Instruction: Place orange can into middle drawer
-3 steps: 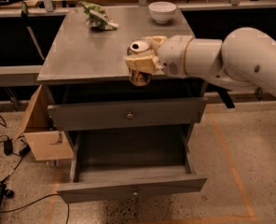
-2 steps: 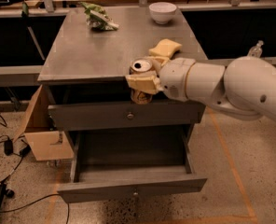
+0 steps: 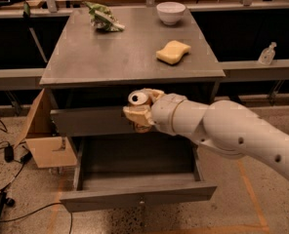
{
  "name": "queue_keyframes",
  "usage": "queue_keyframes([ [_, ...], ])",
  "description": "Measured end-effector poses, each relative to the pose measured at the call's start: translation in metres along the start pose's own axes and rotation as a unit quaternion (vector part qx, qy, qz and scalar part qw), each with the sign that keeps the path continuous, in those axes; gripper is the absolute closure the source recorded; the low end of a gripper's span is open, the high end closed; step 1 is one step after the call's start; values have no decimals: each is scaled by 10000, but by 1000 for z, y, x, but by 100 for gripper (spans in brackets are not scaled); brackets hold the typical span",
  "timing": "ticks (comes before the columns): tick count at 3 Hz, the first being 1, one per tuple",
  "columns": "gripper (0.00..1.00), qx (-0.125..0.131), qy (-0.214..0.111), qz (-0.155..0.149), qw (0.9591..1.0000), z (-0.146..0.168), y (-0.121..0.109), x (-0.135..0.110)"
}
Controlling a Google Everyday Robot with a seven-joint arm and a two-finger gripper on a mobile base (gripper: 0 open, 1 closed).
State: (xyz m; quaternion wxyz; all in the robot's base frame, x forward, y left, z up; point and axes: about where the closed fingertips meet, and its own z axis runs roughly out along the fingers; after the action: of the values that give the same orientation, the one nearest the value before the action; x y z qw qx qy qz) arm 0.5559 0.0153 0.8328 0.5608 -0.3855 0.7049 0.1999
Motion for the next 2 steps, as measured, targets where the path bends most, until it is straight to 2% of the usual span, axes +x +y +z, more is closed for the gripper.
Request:
queue_keyframes([
  [1,100,-9,-19,-40,10000,9,4,-3],
  [2,100,47,-70,214,9997,11,14,15],
])
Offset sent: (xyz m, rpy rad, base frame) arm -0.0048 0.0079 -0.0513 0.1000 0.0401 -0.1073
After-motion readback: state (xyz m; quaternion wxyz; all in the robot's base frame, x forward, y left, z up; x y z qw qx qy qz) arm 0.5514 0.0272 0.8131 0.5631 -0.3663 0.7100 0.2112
